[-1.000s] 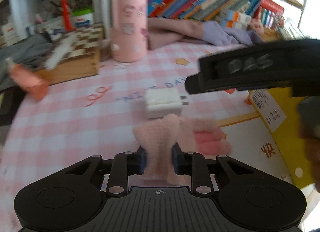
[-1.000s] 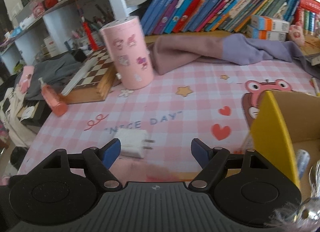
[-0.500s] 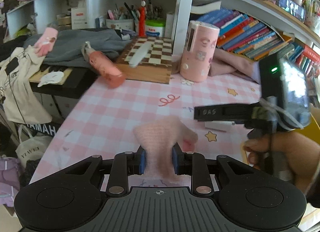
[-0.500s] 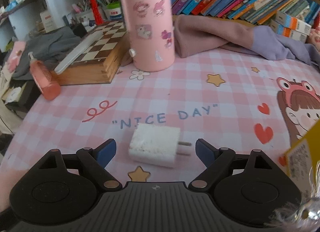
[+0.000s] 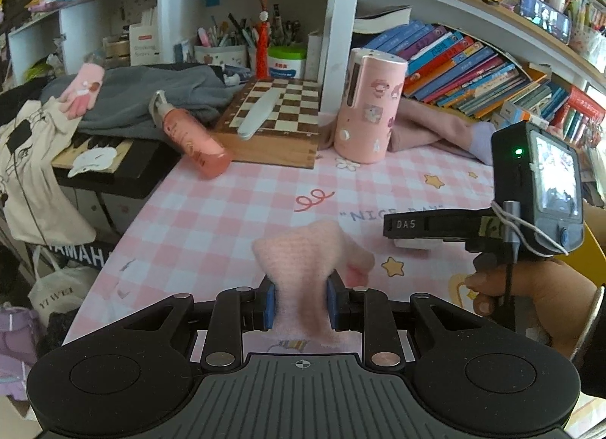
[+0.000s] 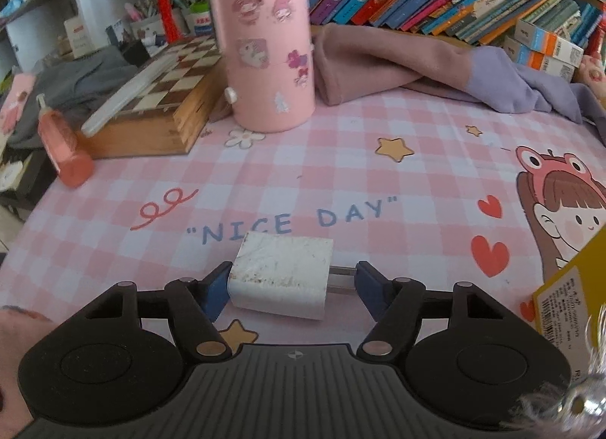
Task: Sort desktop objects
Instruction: 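Carry the pink glove and white charger toward the yellow box with both grippers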
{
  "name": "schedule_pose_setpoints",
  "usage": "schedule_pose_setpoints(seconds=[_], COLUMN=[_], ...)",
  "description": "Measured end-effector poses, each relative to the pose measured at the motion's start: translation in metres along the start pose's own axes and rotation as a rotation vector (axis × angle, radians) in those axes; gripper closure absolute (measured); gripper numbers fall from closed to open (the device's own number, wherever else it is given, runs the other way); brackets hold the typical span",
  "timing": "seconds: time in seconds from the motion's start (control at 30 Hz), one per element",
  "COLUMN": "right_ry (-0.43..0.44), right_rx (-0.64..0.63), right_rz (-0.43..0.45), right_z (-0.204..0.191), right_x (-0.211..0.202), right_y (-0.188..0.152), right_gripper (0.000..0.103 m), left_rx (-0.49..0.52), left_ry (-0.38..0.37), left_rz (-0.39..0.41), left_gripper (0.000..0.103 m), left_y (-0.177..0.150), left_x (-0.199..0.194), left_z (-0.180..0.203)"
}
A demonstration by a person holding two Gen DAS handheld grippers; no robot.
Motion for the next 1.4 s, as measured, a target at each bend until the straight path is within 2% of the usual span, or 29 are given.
schedule_pose_setpoints(seconds=[0.27, 0.53, 0.83, 1.2, 1.4], right_ry=[-0.004, 0.019, 0.080, 0.099, 0.076], right_rx=[0.002, 0.015, -0.012, -0.017, -0.015], right_rz=[0.080, 0.153, 0.158, 0.168, 0.158], right_z=[0.016, 0.027, 0.027, 0.008, -0.001], right_x=[-0.038, -0.094, -0.161, -0.220, -0.241], right_y=[0.001, -0.008, -0.037, -0.078, -0.102], right_gripper=[0.037, 0.037, 0.037, 0.037, 0.037], left_rx=[0.022, 0.018, 0.038, 0.009, -0.006], left_ry=[-0.046, -0.097, -0.173, -0.235, -0.277], left_rz=[0.032, 0.089, 0.122, 0.120, 0.105], left_gripper=[0.078, 0.078, 0.078, 0.078, 0.078], left_y=[0.003, 0.000, -0.011, -0.039, -0.056], left_x=[-0.005, -0.029, -0.068, -0.107, -0.123], left_z=[0.012, 0.020, 0.026, 0.009, 0.002])
Point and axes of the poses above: each gripper's, at about its wrist camera, not at the fingertips, and x roughly the way its jaws point, z to its right, y to its top, the point moved 4 cm from there along x, roughly the way its jaws point, and after that the axes turned 5 degrees about -x, right-handed, at the moved point
